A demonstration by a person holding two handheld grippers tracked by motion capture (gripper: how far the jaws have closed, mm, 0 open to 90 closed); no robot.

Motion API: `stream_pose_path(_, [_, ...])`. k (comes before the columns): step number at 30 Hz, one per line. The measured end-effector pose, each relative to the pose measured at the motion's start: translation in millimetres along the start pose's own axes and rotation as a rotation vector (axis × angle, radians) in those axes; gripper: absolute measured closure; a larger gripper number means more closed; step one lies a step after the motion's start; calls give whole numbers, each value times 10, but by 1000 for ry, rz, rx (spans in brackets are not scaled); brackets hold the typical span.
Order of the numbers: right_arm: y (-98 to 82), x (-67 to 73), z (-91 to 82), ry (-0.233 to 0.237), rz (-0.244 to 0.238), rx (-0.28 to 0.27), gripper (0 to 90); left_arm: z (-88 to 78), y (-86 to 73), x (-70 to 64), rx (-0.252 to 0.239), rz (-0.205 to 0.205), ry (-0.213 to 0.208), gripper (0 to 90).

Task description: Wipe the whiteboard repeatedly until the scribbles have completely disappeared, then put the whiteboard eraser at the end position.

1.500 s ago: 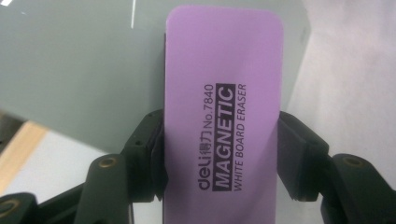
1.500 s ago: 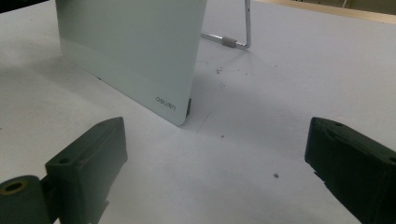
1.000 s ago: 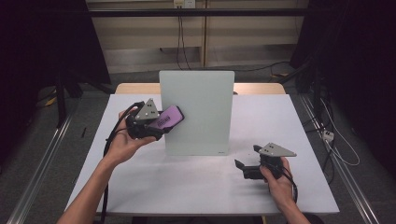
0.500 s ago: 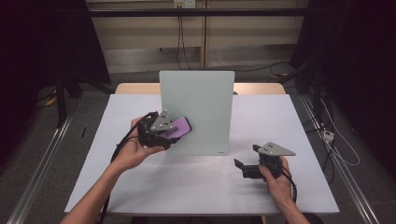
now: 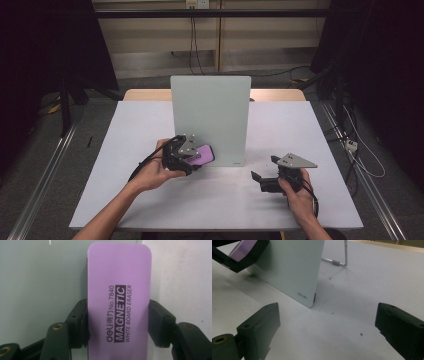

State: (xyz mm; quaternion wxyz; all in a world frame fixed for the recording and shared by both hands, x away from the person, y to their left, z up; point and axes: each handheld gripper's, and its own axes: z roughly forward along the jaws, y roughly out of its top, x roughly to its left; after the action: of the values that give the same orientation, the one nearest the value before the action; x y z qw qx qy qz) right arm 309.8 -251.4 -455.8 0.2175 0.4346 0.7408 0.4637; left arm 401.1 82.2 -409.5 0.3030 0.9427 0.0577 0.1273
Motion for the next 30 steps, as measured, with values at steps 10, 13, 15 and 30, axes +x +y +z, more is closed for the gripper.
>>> stream_pose_path(10, [0, -8, -9, 0, 1, -4, 58, -97, 3, -35, -32, -30, -44, 411])
stream_pose_path(13, [6, -15, -5, -4, 7, -5, 58, -177, 1, -38, -54, -48, -52, 411])
stream_pose_path(15, [9, -4, 5, -2, 4, -3, 58, -217, -4, -28, -63, -56, -73, 410])
stream_pose_path(30, [-4, -7, 0, 2, 2, 0, 58, -319, 40, -43, -67, -126, -182, 410])
